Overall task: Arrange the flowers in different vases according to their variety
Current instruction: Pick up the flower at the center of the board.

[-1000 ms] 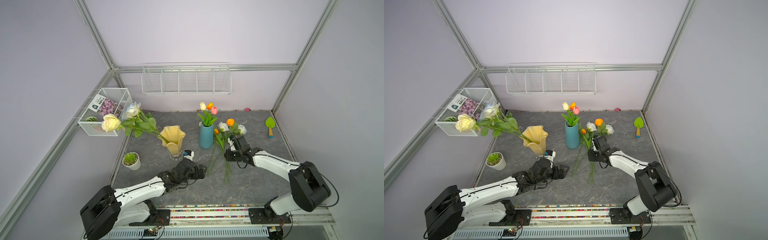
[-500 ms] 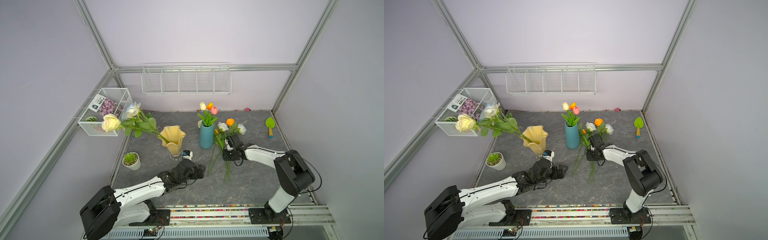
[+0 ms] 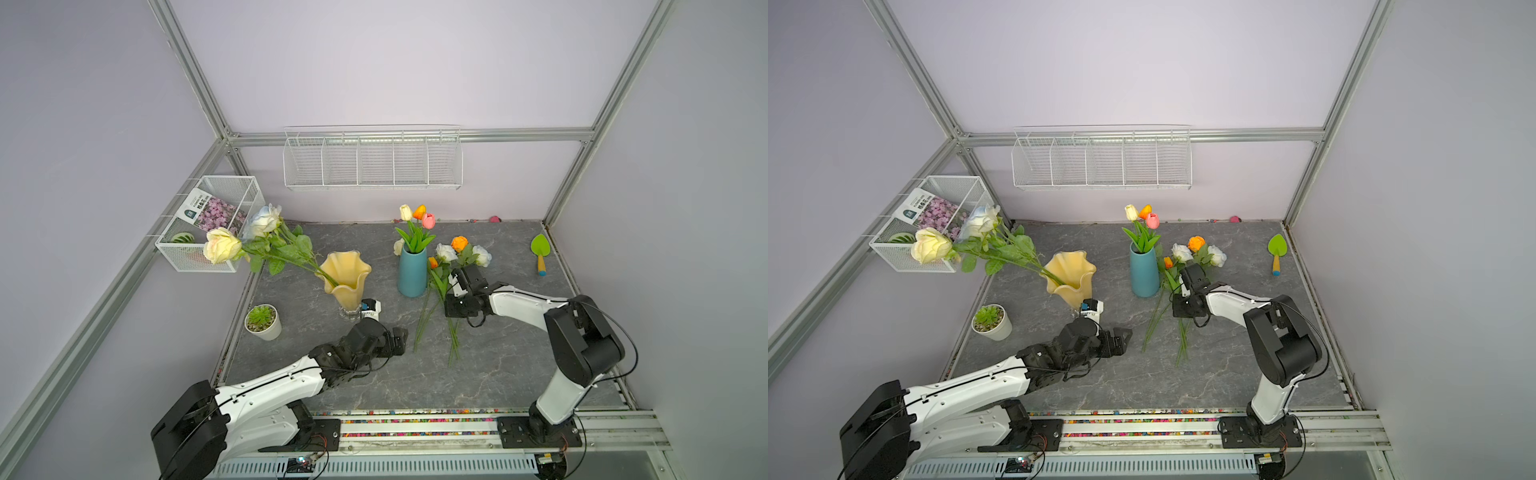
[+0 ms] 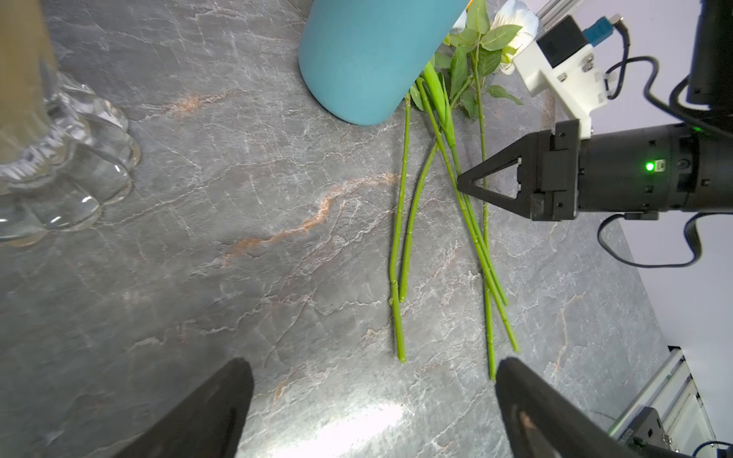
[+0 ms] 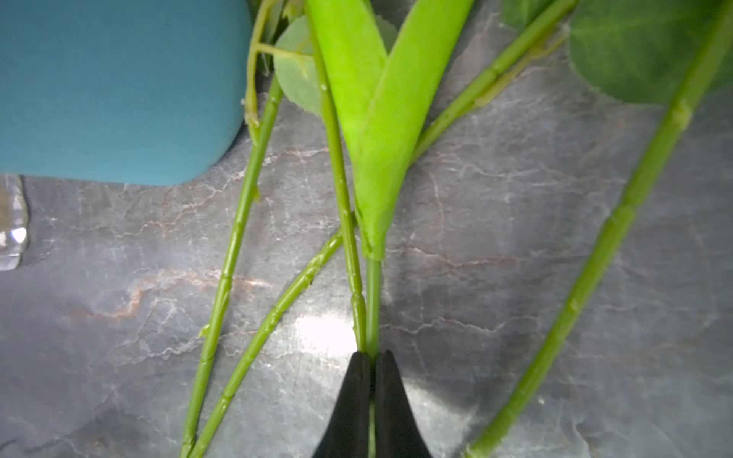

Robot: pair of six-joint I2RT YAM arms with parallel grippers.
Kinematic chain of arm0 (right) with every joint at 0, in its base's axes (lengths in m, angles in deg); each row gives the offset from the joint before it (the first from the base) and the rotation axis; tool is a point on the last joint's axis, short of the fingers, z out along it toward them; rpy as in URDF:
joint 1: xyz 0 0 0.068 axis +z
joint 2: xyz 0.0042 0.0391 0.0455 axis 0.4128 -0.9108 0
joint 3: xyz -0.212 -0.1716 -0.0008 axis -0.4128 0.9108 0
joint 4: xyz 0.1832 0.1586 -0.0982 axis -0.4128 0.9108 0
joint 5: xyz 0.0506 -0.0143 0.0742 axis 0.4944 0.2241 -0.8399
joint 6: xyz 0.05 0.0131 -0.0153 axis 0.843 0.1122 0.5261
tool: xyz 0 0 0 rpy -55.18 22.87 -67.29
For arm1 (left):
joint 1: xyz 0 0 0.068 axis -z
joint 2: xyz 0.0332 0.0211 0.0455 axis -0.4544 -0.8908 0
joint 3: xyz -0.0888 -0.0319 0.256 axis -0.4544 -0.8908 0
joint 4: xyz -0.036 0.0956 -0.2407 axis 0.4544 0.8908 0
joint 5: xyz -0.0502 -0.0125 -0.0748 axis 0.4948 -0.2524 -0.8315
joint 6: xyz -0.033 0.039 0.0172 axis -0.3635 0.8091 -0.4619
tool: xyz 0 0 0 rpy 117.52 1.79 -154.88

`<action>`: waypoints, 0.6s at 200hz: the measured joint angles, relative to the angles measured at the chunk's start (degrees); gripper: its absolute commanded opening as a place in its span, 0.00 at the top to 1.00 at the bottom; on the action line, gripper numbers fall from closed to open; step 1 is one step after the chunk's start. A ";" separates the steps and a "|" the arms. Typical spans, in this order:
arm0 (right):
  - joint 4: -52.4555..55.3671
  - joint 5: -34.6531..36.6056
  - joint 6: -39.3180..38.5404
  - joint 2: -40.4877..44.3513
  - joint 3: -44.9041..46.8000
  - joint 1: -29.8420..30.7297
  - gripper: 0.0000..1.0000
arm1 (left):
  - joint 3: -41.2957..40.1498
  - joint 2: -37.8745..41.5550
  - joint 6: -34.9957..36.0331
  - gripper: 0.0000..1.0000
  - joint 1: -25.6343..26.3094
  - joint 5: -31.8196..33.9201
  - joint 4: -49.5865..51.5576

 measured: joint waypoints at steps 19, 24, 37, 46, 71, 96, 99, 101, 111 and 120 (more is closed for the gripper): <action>-0.17 -0.11 -0.02 1.38 0.98 -0.02 1.00 | 0.00 0.46 0.00 0.00 0.00 0.17 0.39; -0.11 -0.04 0.00 2.16 1.53 -0.02 1.00 | 0.00 0.59 0.00 0.00 0.00 0.20 0.46; -0.02 0.28 0.13 4.81 3.28 -0.07 1.00 | 0.00 0.90 0.00 0.00 0.00 0.20 0.55; 0.13 0.68 0.31 7.28 4.92 -0.11 1.00 | -0.02 1.11 0.00 0.00 0.00 0.20 0.63; 0.07 1.79 1.09 14.80 10.47 -0.17 1.00 | -0.11 1.66 -0.15 0.00 0.00 0.28 0.63; 0.07 2.38 2.12 20.85 15.52 -0.28 1.00 | -0.13 1.86 -0.17 0.00 0.00 0.44 0.61; 0.11 2.47 2.19 21.29 15.91 -0.31 1.00 | -0.15 1.86 -0.17 0.00 0.00 0.44 0.59; 0.13 2.54 2.16 21.49 16.09 -0.35 1.00 | -0.15 1.86 -0.17 0.00 0.00 0.44 0.59; 0.17 2.71 2.34 22.14 16.81 -0.57 0.96 | -0.22 1.86 -0.20 0.00 0.00 0.44 0.59; 0.11 2.89 2.40 22.03 16.94 -0.90 0.93 | -0.37 1.86 -0.20 0.00 0.00 0.44 0.57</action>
